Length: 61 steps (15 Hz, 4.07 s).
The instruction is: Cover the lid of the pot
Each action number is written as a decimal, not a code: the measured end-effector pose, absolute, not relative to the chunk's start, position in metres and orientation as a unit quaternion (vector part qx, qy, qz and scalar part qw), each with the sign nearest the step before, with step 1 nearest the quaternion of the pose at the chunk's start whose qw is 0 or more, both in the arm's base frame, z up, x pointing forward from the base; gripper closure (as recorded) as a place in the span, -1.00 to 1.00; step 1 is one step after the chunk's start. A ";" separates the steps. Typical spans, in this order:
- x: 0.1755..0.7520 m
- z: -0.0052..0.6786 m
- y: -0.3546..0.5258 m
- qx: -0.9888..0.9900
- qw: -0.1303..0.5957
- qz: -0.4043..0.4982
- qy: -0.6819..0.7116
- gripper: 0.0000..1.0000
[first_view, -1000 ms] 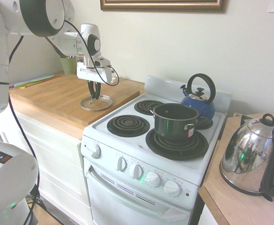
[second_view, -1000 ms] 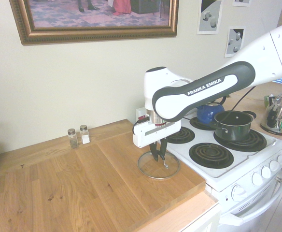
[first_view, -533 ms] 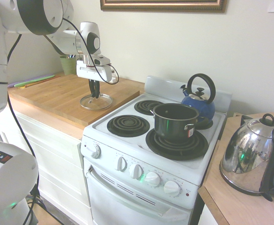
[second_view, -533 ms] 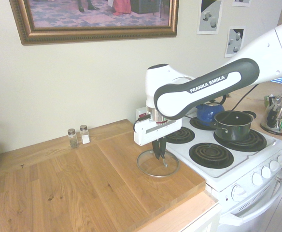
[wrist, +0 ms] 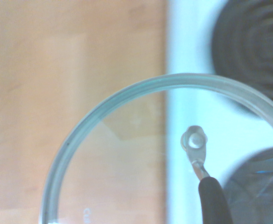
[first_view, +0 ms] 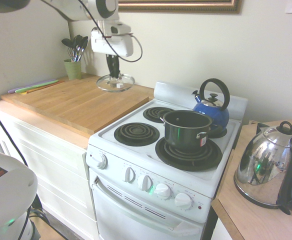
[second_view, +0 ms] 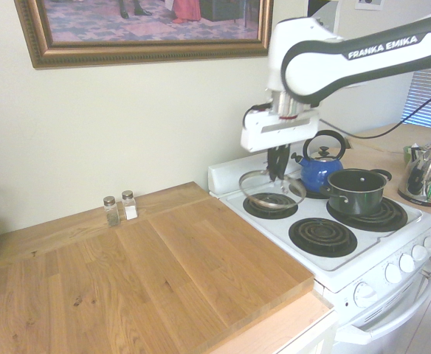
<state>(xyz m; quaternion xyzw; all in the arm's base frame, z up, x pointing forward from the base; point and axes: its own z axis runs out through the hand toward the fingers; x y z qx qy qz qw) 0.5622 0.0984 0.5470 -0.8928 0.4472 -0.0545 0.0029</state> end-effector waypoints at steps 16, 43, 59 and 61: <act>0.537 0.519 -0.177 -0.840 -0.032 -0.014 0.541 1.00; 0.568 0.466 -0.179 -0.858 -0.072 -0.020 0.508 1.00; 0.565 0.474 -0.167 -0.857 -0.114 0.010 0.503 1.00; 0.568 0.468 -0.167 -0.858 -0.115 0.006 0.500 1.00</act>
